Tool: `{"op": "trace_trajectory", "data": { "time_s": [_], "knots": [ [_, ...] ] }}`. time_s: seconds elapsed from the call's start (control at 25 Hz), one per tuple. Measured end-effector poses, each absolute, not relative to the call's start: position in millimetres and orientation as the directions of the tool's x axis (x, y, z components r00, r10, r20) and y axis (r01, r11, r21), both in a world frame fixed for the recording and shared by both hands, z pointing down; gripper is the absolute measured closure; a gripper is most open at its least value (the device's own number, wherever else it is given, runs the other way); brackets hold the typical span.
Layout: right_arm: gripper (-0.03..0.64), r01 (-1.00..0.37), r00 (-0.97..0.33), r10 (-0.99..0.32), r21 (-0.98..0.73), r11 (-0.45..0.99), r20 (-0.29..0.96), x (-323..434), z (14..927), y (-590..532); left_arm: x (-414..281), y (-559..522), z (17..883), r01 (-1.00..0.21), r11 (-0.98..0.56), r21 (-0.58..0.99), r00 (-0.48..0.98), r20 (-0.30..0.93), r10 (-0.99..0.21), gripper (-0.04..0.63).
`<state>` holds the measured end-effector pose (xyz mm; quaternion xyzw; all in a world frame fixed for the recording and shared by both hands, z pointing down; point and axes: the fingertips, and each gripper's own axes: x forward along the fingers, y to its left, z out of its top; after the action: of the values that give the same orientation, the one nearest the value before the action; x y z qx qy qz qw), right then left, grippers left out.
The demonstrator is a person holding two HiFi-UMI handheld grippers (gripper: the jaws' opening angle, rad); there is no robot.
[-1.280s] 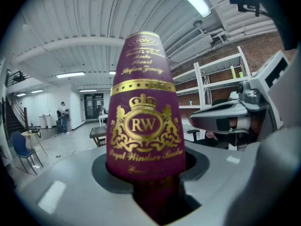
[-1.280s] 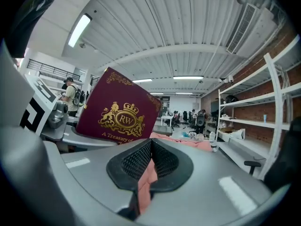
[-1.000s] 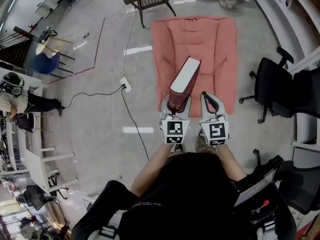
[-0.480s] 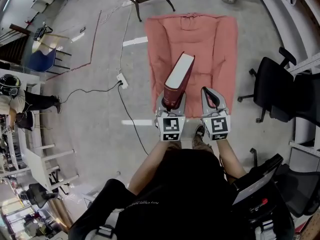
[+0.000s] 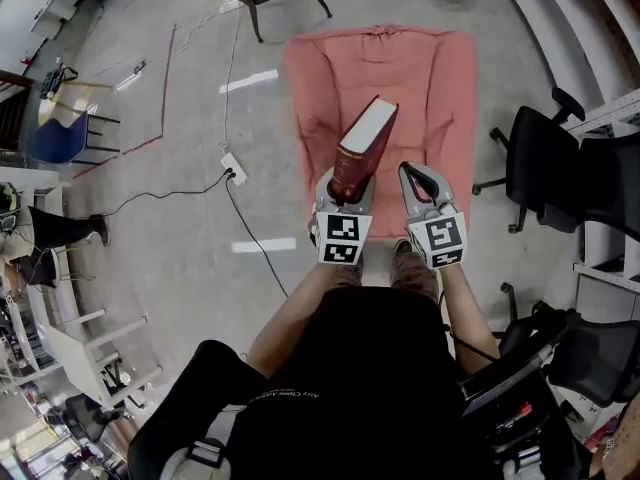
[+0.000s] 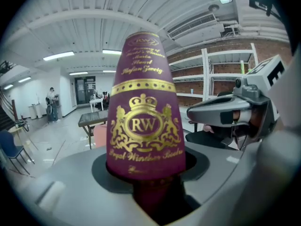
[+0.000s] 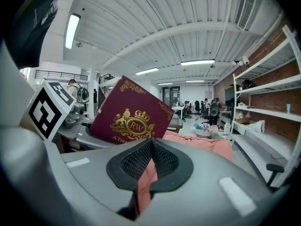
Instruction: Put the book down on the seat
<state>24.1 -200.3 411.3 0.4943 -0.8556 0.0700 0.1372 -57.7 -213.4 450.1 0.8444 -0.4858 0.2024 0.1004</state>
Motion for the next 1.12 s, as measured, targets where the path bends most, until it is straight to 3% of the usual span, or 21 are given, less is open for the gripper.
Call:
{"op": "trace_trajectory", "data": {
  "time_s": [0.36, 0.48, 0.68, 0.8, 0.92, 1.12],
  "knots": [
    [0.571, -0.851, -0.512, -0.801, -0.057, 0.522, 0.311, 45, 415, -211, -58, -231, 433, -0.760, -0.614, 0.213, 0.647, 0.345, -0.680, 0.362],
    [0.552, -0.830, -0.555, -0.791, -0.112, 0.546, 0.258, 60, 403, -215, -43, -231, 416, -0.666, -0.666, 0.336, 0.746, 0.267, -0.611, 0.362],
    [0.456, -0.735, -0.677, -0.721, -0.176, 0.654, 0.146, 52, 375, -216, -24, -218, 405, -0.476, -0.753, 0.454, 0.878, 0.194, -0.438, 0.362],
    [0.368, -0.684, -0.728, -0.675, -0.186, 0.705, 0.117, 51, 368, -213, -14, -207, 406, -0.414, -0.791, 0.450, 0.910, 0.204, -0.360, 0.360],
    [0.276, -0.619, -0.784, -0.613, -0.218, 0.755, 0.100, 43, 370, -207, -17, -200, 396, -0.339, -0.786, 0.516, 0.939, 0.138, -0.315, 0.360],
    [0.239, -0.429, -0.886, -0.464, -0.377, 0.821, -0.003, 32, 360, -186, -22, -180, 369, -0.142, -0.764, 0.629, 0.981, -0.015, -0.195, 0.360]
  ]
}}
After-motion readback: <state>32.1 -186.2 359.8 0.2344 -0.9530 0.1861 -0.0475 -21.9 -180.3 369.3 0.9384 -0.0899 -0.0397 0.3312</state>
